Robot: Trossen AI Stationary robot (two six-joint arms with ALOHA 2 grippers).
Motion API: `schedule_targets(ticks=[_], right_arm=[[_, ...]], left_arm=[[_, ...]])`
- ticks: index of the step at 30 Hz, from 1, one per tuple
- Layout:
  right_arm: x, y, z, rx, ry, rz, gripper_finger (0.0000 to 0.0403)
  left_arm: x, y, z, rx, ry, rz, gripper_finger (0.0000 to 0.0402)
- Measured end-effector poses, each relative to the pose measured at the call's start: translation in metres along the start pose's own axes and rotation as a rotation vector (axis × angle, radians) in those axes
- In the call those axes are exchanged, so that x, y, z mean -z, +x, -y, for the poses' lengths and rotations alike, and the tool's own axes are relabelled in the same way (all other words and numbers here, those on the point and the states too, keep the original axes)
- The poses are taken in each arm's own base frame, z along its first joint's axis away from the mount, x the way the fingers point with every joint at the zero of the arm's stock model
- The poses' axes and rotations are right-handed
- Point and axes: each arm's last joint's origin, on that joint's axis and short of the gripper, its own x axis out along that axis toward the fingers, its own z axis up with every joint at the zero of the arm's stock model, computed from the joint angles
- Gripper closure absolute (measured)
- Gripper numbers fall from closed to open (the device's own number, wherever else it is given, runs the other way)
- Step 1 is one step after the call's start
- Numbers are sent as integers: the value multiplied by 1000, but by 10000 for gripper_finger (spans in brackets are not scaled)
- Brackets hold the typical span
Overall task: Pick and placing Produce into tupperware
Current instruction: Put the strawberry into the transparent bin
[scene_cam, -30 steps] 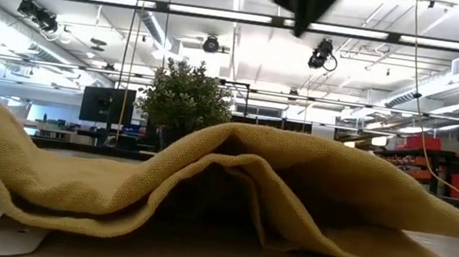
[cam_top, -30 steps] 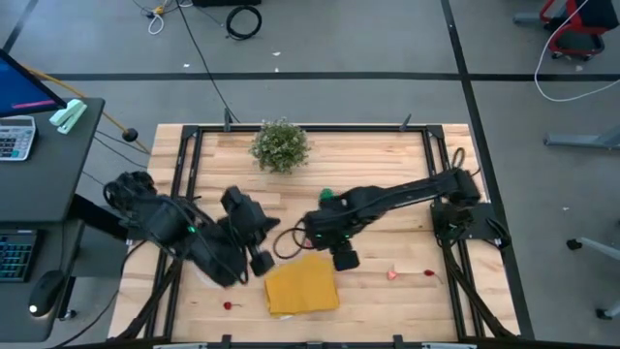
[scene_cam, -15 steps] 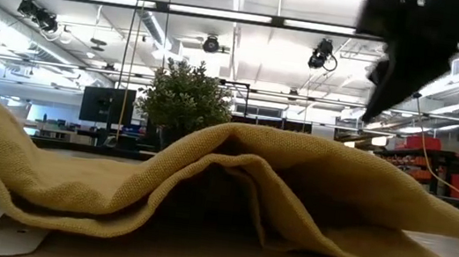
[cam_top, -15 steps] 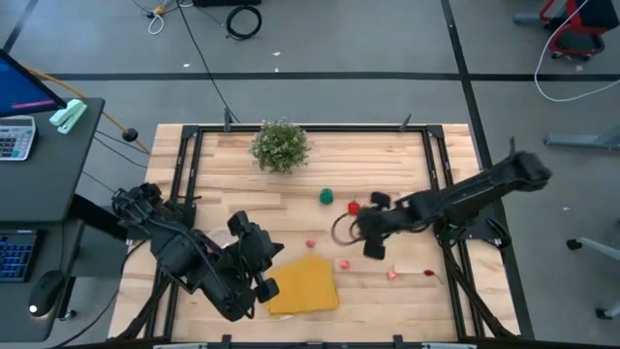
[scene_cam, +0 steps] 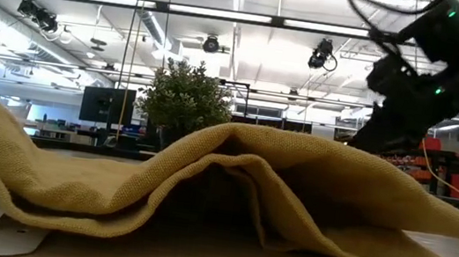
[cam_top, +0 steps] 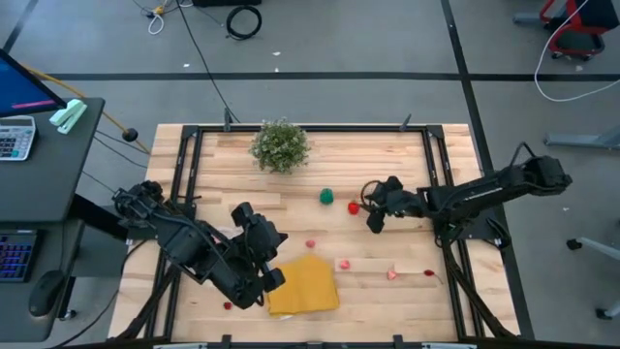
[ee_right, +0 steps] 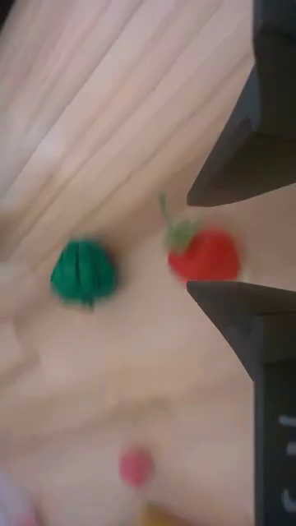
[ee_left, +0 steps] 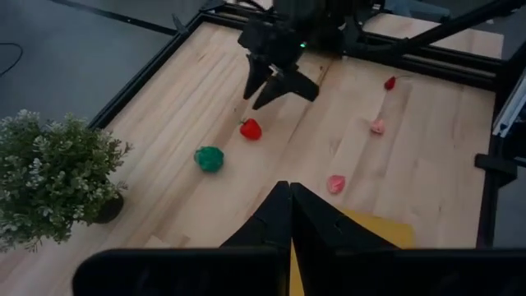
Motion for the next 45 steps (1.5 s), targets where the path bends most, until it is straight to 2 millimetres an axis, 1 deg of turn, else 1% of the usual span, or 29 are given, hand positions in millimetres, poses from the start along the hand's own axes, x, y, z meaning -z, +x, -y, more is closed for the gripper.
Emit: schedule_targets(ticks=[5,11,19,25,29,34,39,45], right_arm=[[1,16,12,76,83,-23,238],[1,32,13,80,112,14,238],[-1,34,12,71,136,32,238],[-3,34,10,35,169,47,238],[3,41,9,36,174,24,245],[5,52,7,16,184,54,253],[7,54,6,10,180,34,257],[7,54,6,-8,180,24,273]], left_arm=[[-3,3,-3,-12,22,0,389],[-2,3,-2,-11,47,-1,378],[-2,3,-3,-13,94,-4,389],[-2,3,-3,-14,91,-4,383],[-2,3,-3,-13,91,-3,379],[-3,3,-3,-12,88,-2,385],[-3,3,-3,-11,88,-2,389],[-2,3,-3,-13,91,-4,380]])
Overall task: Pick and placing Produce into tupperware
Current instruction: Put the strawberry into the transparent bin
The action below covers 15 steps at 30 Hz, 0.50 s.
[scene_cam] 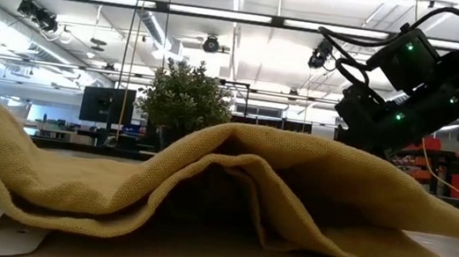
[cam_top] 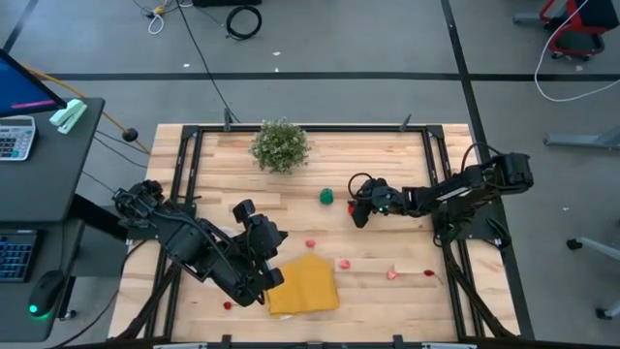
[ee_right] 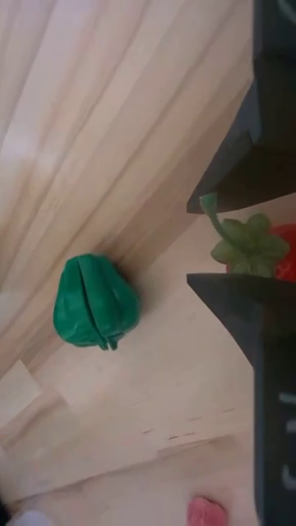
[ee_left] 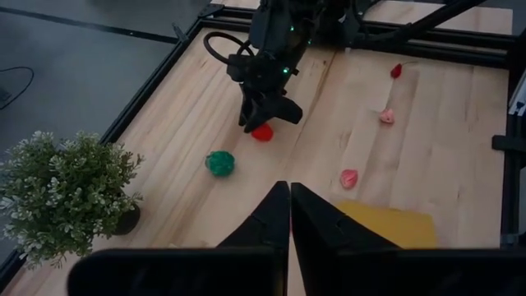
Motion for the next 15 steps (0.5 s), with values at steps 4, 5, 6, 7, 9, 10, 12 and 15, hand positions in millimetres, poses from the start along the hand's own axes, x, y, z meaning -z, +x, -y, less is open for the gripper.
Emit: schedule_targets(ticks=[4,5,6,7,9,10,12,15], right_arm=[[0,0,0,10,0,7,304],[0,0,-1,8,-2,6,316],[1,-1,-1,5,-5,6,329],[1,-1,-2,1,-7,5,343],[3,-1,-4,-5,-17,-2,375],[3,-2,-5,-10,-25,-3,388],[5,-3,-7,-13,-41,-2,394],[6,-4,-10,-22,-41,3,390]], left_arm=[[0,0,0,0,0,0,381],[0,0,0,0,0,0,382],[0,0,0,0,0,0,384],[0,0,0,0,0,0,386],[0,0,0,0,0,0,389],[0,0,0,0,0,0,389],[0,0,0,0,0,0,388],[0,0,0,0,0,0,383]])
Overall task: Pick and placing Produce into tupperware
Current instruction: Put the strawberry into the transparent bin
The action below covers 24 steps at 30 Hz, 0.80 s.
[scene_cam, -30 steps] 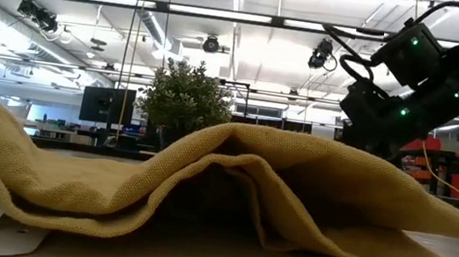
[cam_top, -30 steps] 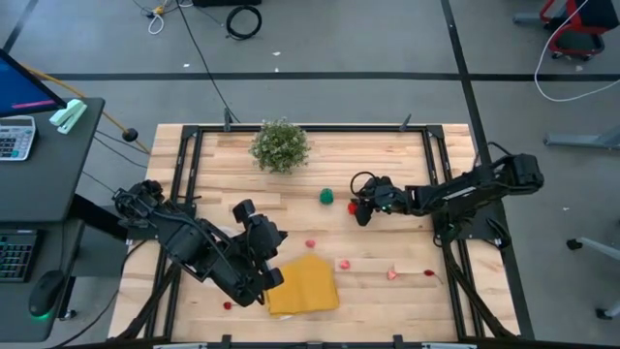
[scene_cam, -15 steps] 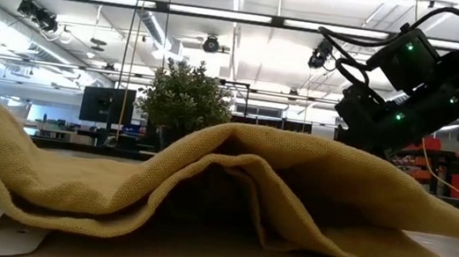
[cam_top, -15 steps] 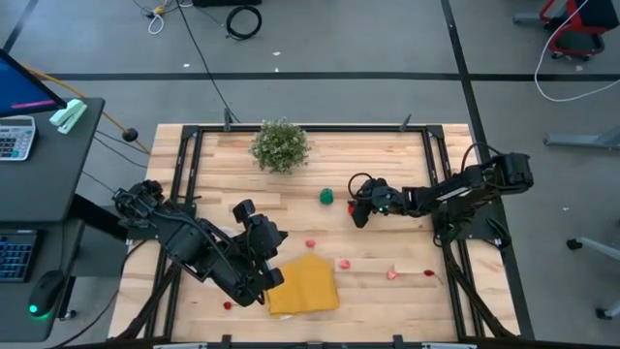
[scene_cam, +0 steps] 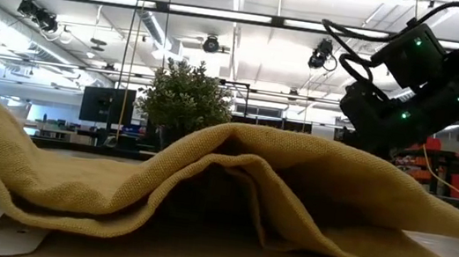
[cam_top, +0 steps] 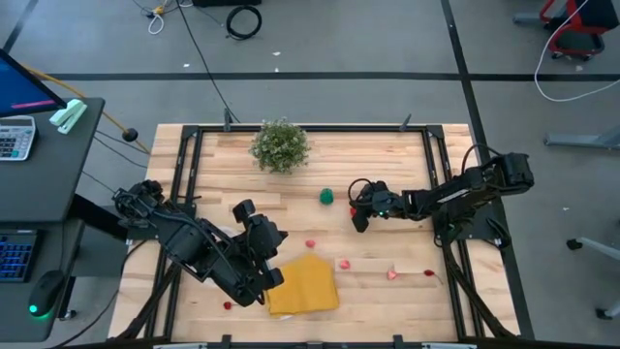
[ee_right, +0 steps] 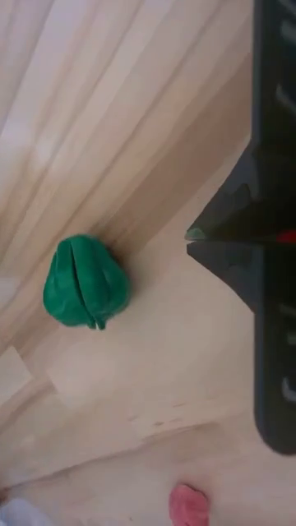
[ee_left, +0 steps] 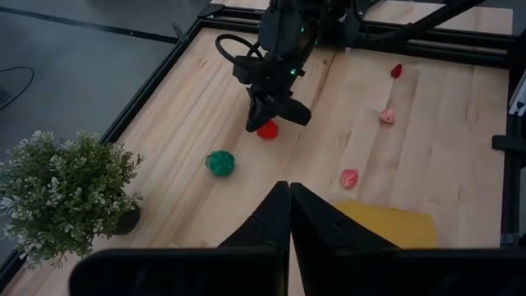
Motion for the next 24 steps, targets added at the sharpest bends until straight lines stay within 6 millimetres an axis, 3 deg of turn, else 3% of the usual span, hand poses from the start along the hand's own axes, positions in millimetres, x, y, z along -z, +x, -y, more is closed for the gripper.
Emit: schedule_targets(ticks=[3,6,13,16,20,24], right_arm=[[-3,-3,-8,-42,-2,28,398],[-20,-9,-27,-170,-7,102,398],[-73,-36,-97,-539,-135,354,400],[-86,-37,-131,-618,-194,386,400],[-93,-21,-185,-673,-291,424,400],[-85,24,-232,-648,-432,377,400]], left_arm=[[0,0,0,0,0,0,380],[0,0,0,0,0,0,380],[0,0,0,1,-2,2,390],[-1,0,1,10,-16,12,391],[-4,0,1,-28,-29,72,387],[-7,-1,1,-71,-3,122,384]])
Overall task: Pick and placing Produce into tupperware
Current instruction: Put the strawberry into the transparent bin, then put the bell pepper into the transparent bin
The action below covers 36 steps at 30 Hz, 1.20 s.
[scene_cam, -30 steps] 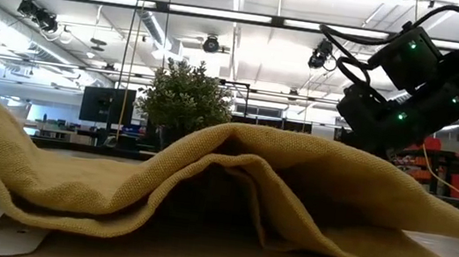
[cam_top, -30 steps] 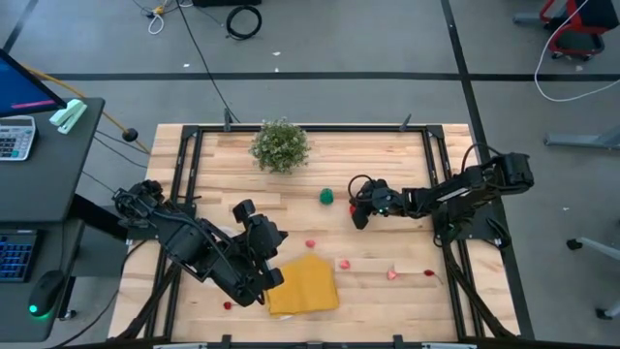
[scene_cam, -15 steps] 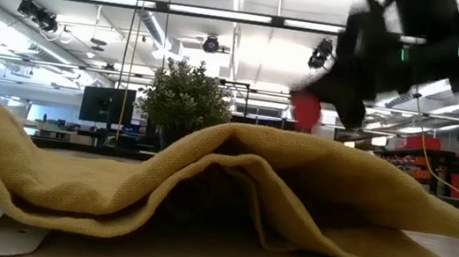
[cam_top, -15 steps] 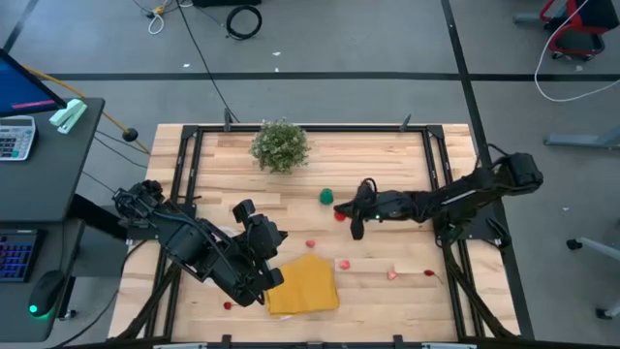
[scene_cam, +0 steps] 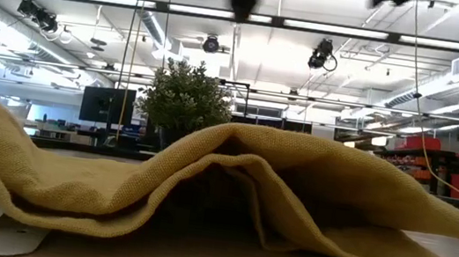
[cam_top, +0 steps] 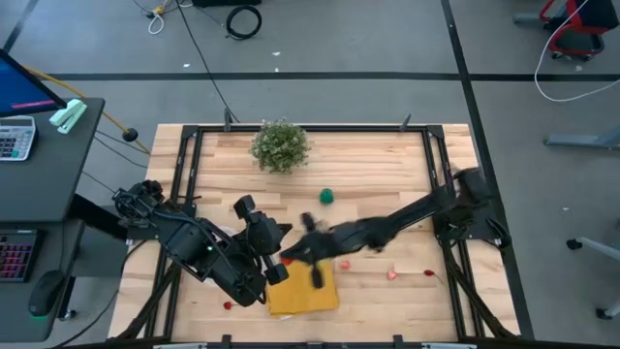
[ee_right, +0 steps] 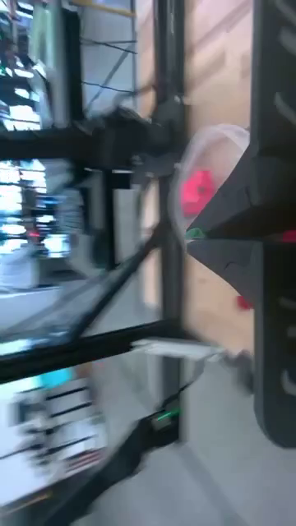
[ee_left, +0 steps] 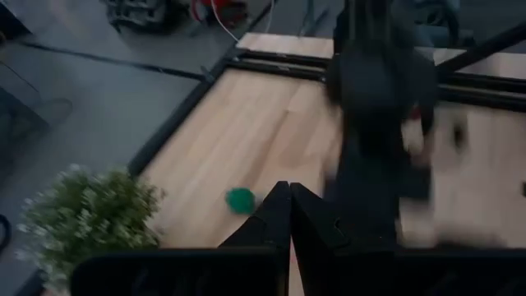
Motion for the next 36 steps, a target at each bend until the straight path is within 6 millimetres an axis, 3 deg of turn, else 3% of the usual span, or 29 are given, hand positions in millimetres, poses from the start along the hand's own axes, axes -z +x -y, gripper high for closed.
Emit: schedule_targets(ticks=[5,9,15,22,30,33,36], right_arm=[[16,75,0,19,-76,-8,400],[27,124,18,47,-78,-51,401],[44,164,47,88,-44,-138,400],[60,171,66,-33,29,-220,378],[48,165,69,-72,35,-276,314],[29,155,69,-68,0,-350,304],[-6,133,66,-68,-45,-461,304]], left_arm=[[-2,-1,-3,-68,47,59,393],[-3,1,-4,-103,81,80,392],[-3,1,-5,-104,83,79,378],[-1,-3,-3,-91,95,76,390],[-1,-3,-3,-88,92,73,386],[-1,-3,-3,-81,72,66,381],[0,-5,-2,-70,75,61,380]])
